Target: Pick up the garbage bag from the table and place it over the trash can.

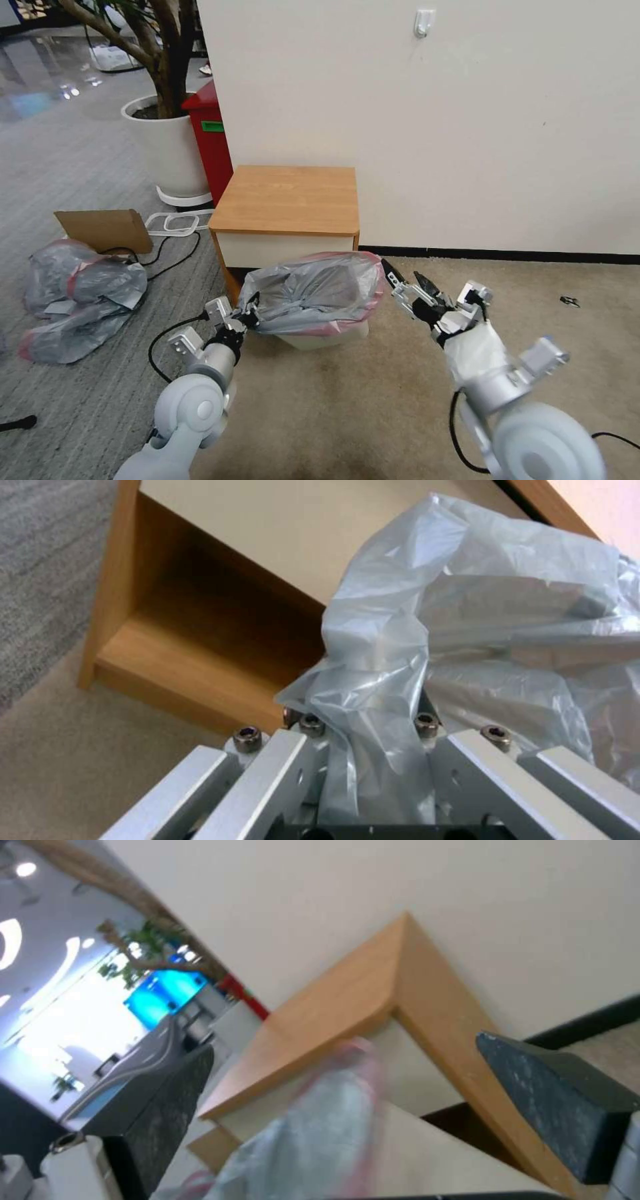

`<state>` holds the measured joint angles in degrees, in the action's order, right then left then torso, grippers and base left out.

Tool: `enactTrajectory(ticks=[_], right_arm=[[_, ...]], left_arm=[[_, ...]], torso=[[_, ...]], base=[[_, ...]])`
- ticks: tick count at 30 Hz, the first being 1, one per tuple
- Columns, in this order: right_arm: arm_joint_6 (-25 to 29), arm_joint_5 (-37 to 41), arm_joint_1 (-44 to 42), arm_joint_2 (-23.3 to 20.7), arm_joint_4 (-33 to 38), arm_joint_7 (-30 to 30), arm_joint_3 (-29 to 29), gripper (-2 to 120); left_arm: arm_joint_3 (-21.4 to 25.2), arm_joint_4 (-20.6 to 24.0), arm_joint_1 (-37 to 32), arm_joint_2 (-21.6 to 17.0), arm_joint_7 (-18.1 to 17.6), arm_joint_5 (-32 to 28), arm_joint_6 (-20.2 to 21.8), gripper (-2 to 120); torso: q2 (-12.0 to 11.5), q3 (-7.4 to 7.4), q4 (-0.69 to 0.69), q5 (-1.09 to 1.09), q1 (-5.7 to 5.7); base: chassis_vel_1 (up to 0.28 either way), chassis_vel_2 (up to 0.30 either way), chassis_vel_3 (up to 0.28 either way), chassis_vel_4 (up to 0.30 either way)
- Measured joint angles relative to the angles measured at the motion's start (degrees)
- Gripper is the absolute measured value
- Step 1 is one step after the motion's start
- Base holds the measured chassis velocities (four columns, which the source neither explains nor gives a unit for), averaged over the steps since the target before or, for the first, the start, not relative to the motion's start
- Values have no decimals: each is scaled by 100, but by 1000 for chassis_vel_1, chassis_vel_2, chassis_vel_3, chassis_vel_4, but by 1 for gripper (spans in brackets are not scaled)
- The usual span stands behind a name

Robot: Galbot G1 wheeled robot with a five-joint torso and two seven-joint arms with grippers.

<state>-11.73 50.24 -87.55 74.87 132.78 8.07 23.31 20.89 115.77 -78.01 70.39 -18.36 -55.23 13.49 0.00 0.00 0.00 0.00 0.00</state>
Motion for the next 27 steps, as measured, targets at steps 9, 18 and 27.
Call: enactTrajectory(ticks=[9, 18, 27], right_arm=[[382, 721, 58, 445, -260, 202, -162, 100], [431, 786, 234, 686, -447, 209, -269, 80], [424, 778, 242, 700, -470, 210, -243, 48]], left_arm=[[-145, 28, 42, 105, 12, 0, -12, 7], [-219, 81, -1, 162, 20, -11, -19, 7], [-198, 88, 2, 157, 23, -104, -22, 7]], torso=[[0, 0, 0, -1, 0], [0, 0, 0, -1, 0], [0, 0, 0, -1, 0]], base=[[0, 0, 0, 0], [0, 0, 0, 0], [0, 0, 0, 0]])
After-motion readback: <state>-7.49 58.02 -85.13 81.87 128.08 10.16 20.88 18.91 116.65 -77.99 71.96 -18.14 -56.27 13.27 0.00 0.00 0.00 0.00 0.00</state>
